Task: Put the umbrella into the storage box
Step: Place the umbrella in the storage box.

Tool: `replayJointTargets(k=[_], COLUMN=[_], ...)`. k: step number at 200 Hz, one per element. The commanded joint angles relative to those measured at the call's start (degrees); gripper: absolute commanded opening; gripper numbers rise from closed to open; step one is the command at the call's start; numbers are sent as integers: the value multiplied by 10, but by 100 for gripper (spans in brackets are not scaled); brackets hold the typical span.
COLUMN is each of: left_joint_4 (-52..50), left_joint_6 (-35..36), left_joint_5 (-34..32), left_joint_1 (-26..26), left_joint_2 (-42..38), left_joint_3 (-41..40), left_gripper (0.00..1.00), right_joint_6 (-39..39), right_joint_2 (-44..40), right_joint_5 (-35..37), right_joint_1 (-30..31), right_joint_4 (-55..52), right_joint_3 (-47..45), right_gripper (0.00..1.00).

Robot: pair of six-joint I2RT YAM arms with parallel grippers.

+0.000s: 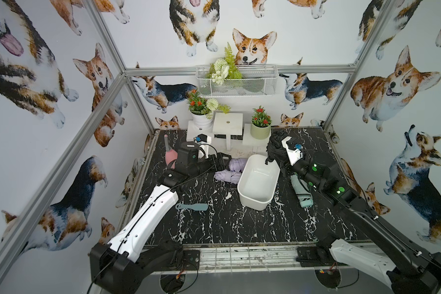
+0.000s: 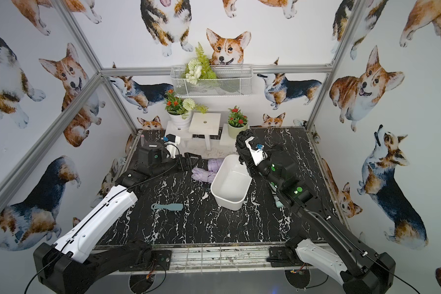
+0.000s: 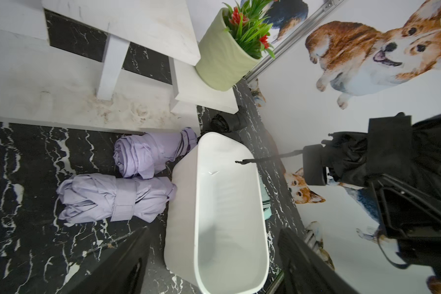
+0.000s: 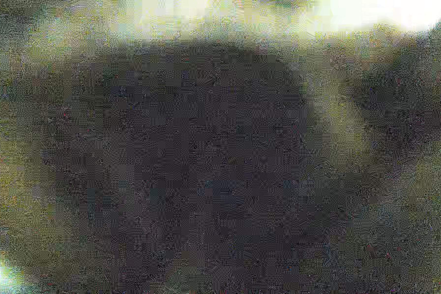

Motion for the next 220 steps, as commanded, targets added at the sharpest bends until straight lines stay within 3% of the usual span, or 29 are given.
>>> replayJointTargets(k=[1,30,48,100,131,164,220], left_joint_4=[70,152,153,164,164,162,155], left_joint_6=[47,64,68,63,68,72,70], left_joint_5=[-68,-84,-83,-63,-61,-58,-42], left_joint_1=[-14,-15,-15,-15,-15,-15,-15], left_joint_2=[-23,-38,-25,-7,-16,-32,-33], left_joint_3=[-41,-126,-134,-148,-156,-160,-159], left_gripper=[84,85,85,85,85,85,85], right_joint_6=[171,260,321,451,507,547,556], right_joint_2=[26,78,120,200,229,250,294], right_joint_5=[-45,-81,-117,-177,-209,-214,-204], right_joint_1=[-5,-13,-29,-48,-48,-46,-33], right_joint_4=[-114,-150,-146,-67,-25,8,-21], right_joint_3=[36,70,73,48,25,-9,20], right_gripper=[21,17,13,18,16,17,21])
